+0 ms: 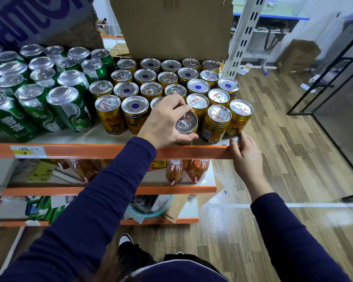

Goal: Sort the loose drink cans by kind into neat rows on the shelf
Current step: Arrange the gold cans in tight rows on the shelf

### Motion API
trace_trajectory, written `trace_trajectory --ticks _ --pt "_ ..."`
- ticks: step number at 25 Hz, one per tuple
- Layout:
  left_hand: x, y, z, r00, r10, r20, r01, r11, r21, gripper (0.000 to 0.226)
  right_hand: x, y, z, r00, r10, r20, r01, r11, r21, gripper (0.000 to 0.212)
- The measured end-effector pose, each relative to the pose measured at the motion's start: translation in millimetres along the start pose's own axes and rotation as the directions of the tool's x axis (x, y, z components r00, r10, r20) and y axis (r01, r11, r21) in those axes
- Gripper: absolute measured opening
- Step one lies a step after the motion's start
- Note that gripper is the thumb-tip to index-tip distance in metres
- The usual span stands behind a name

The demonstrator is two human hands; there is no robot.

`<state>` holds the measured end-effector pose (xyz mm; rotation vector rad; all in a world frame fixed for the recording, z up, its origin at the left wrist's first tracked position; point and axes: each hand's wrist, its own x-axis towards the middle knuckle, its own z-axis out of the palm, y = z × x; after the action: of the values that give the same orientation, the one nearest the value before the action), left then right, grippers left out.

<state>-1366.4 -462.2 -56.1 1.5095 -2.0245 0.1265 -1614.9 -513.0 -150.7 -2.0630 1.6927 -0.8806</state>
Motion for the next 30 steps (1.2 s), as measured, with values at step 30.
trace_trajectory --ticks 30 --pt "-194.5 -83.1 -112.1 0.845 -0.486 -0.221 0.530 0.815 0.235 0.027 -64.0 -193.1 79.6 0.806 -0.591 0.030 0.582 0.800 0.147 0.016"
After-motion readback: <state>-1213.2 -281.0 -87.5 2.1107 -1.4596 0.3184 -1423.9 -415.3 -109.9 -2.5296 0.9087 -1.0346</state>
